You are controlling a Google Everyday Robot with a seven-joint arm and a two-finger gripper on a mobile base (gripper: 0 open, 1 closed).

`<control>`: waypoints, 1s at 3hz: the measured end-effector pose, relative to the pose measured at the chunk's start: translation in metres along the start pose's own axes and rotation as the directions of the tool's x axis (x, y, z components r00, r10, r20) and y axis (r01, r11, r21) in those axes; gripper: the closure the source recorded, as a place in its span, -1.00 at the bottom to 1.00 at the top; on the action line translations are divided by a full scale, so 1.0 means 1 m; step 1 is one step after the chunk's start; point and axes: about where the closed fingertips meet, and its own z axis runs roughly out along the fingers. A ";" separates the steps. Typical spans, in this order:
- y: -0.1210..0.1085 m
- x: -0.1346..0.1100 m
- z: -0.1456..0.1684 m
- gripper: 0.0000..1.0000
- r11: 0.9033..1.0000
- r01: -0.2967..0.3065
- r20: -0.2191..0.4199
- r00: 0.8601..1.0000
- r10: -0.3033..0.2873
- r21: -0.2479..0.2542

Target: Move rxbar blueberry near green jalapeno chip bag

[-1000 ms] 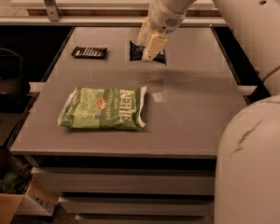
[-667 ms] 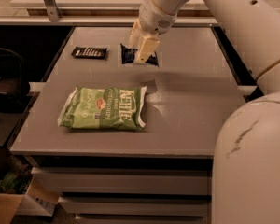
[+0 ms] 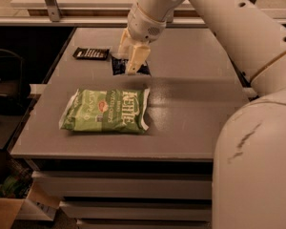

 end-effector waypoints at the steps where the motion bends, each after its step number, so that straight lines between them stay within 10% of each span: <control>1: 0.003 -0.006 0.007 0.19 1.000 0.001 0.006 1.000 -0.001 -0.018; 3: 0.005 -0.010 0.014 -0.74 0.999 0.006 0.012 1.000 -0.006 -0.041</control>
Offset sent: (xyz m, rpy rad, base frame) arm -0.0147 0.0087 -0.0076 -0.0171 0.0468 0.0268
